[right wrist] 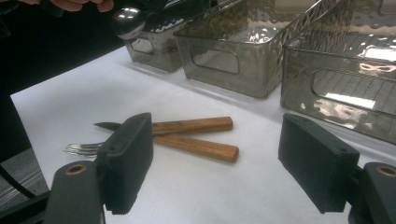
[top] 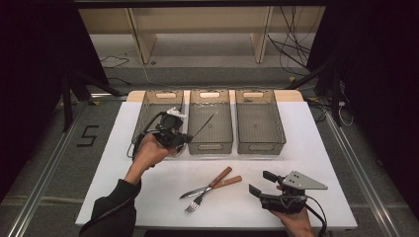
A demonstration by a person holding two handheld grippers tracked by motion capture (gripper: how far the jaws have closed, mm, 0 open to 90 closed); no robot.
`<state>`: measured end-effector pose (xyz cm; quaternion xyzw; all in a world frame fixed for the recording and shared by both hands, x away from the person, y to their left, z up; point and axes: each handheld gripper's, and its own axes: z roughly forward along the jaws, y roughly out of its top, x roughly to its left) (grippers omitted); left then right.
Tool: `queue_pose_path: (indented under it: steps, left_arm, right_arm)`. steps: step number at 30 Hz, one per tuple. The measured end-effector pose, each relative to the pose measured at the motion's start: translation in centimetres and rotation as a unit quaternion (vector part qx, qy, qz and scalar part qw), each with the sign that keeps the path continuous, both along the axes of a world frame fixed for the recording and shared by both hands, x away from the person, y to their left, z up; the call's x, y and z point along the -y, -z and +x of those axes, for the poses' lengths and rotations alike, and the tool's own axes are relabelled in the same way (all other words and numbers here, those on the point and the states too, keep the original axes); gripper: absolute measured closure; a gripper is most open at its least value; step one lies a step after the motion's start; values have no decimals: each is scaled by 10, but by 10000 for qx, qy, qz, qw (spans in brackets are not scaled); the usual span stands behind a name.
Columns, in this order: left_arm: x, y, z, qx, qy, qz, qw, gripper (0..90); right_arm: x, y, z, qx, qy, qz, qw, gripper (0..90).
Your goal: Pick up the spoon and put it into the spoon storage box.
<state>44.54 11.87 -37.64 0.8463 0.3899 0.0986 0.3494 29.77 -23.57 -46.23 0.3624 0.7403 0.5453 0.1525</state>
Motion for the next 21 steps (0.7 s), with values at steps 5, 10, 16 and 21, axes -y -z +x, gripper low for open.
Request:
queue_pose_path:
  steps: [5, 10, 16, 21]
  left_arm:
    - [5, -4, 13, 46, -94, -79, 9999, 895]
    - [13, -8, 26, 159, -160, -103, 9997, 895]
    - [19, -9, 44, 259, -219, -39, 9994, 894]
    - [21, -6, 61, 265, -334, -18, 9991, 894]
  right_arm:
    - [0, 0, 0, 2, -12, 8, 10000, 271]
    - [1, 0, 0, -7, -5, 14, 10000, 271]
    - [1, 0, 0, 0, -7, 26, 10000, 271]
    - [1, 0, 0, 6, -13, 31, 10000, 270]
